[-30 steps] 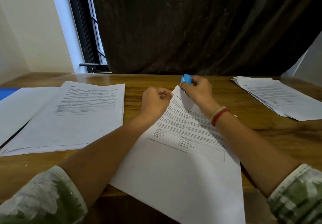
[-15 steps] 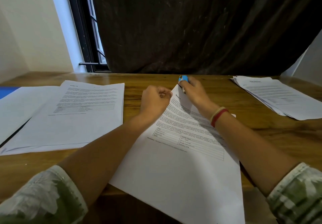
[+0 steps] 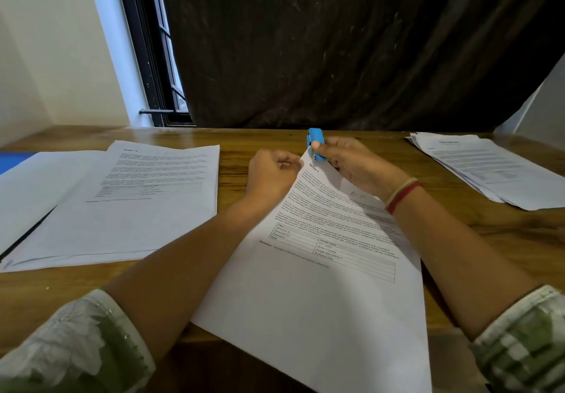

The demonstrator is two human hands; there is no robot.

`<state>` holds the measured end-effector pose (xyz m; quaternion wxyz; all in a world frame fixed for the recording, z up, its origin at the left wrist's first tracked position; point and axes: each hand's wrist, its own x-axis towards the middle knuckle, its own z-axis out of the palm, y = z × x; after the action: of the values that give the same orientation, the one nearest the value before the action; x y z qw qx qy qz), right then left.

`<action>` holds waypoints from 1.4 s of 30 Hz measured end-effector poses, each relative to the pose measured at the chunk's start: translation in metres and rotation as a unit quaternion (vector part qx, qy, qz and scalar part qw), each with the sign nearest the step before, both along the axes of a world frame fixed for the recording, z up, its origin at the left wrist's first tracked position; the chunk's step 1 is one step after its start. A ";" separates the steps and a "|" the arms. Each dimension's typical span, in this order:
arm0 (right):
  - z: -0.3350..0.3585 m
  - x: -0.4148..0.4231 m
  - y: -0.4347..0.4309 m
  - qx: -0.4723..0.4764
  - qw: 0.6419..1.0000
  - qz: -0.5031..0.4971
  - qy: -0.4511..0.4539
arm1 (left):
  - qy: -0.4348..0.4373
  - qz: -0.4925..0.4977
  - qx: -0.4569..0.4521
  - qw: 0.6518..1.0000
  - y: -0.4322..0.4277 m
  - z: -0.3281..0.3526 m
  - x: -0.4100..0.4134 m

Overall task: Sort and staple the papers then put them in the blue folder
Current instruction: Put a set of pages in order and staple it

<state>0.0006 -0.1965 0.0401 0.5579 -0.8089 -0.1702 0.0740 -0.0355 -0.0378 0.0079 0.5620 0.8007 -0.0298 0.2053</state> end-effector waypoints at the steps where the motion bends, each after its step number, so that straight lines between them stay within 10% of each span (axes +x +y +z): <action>1: 0.001 -0.001 -0.001 0.014 1.000 0.005 -0.004 | 0.000 -0.005 -0.001 1.000 0.000 0.000 -0.001; 42: -0.005 -0.004 0.006 0.080 0.994 -0.015 0.073 | 0.129 -0.075 -0.055 0.987 0.001 0.007 -0.010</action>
<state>-0.0034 -0.1903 0.0347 0.6330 -0.7564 -0.1224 0.1104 -0.0459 -0.0367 0.0148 0.6178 0.7841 -0.0057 0.0591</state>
